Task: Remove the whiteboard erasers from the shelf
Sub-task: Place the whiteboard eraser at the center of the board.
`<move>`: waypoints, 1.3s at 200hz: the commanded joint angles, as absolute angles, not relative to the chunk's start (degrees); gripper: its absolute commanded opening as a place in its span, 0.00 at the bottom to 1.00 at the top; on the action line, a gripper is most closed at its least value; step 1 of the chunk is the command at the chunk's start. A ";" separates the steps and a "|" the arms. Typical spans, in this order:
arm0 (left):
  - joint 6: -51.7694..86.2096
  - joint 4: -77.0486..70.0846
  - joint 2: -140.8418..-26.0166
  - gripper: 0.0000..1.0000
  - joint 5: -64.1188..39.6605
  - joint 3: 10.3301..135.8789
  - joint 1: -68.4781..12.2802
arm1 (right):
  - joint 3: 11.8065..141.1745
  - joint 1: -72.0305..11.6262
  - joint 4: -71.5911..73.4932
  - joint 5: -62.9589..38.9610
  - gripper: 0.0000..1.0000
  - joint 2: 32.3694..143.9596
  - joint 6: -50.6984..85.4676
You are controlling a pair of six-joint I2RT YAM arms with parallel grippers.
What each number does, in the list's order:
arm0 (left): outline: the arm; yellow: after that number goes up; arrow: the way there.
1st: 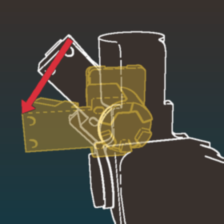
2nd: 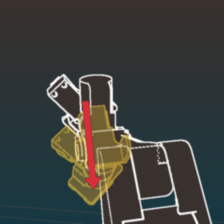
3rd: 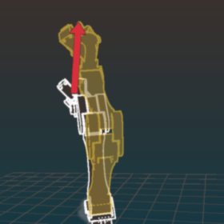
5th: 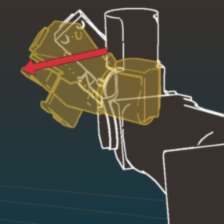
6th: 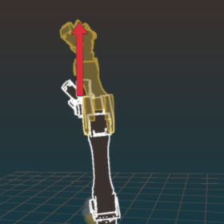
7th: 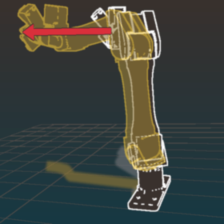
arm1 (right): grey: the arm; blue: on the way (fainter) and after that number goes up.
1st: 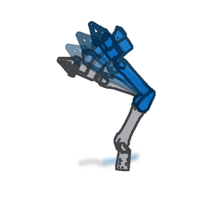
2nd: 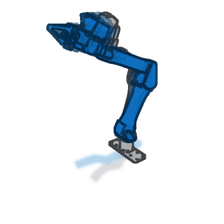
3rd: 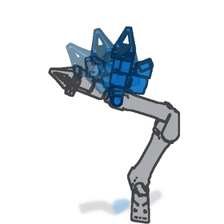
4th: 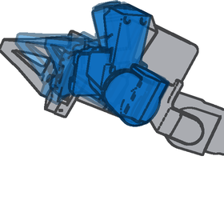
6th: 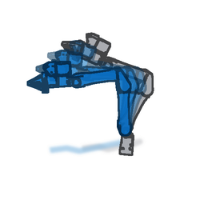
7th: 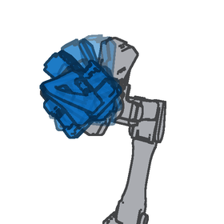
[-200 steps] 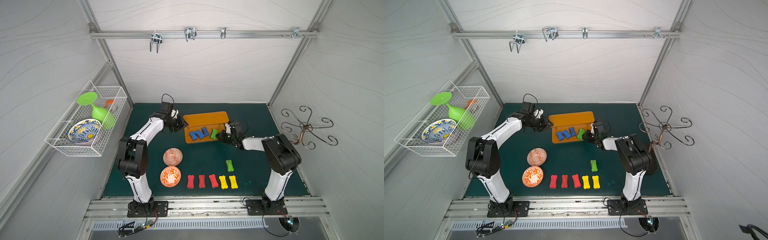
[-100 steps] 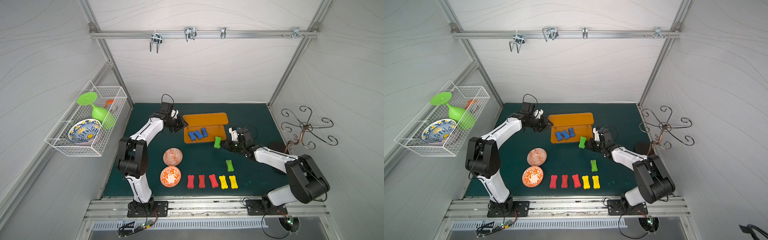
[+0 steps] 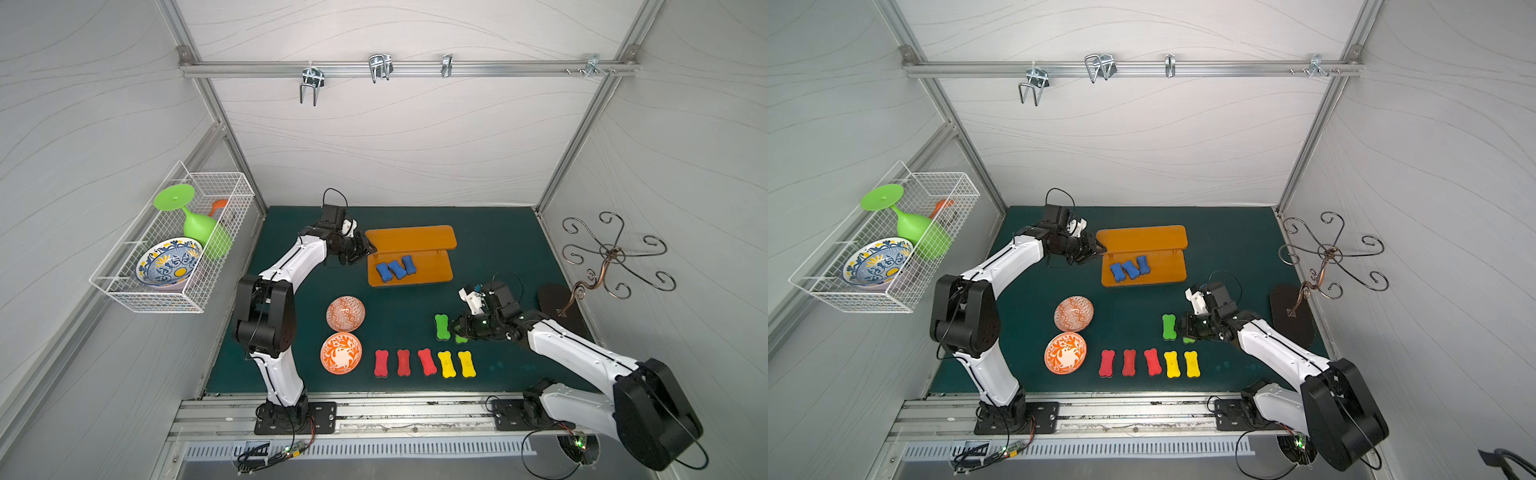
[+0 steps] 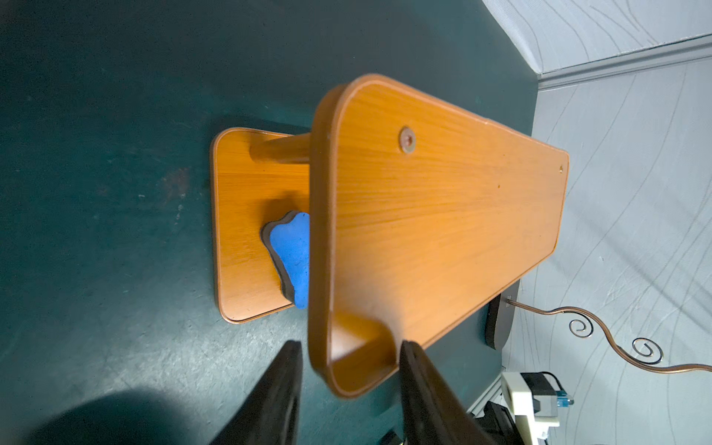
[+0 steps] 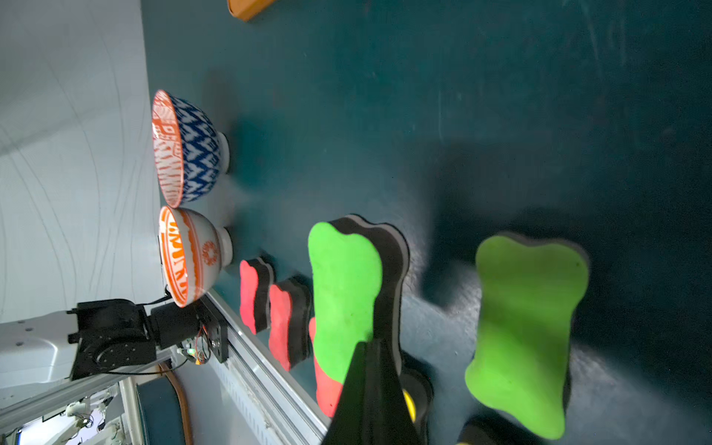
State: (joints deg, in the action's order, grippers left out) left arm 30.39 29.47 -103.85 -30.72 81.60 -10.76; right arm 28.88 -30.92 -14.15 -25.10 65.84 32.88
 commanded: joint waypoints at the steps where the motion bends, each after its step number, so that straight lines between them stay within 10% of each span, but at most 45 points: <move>1: 30.41 28.63 -102.27 0.45 -30.76 81.39 -10.46 | 28.65 -32.36 -16.23 -24.88 0.00 66.12 31.29; 224: 30.19 27.59 -101.14 0.55 -30.45 79.91 -10.46 | 28.83 -33.93 -8.94 -19.96 0.00 74.44 30.93; 260: 30.40 27.08 -101.17 0.54 -30.77 79.31 -10.46 | 29.37 -33.93 -10.06 -19.83 0.30 71.02 32.09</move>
State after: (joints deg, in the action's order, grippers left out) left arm 30.52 29.08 -102.94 -30.70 79.90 -10.76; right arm 28.21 -33.54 -9.50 -20.73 73.67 31.64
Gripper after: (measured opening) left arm 0.549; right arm 0.227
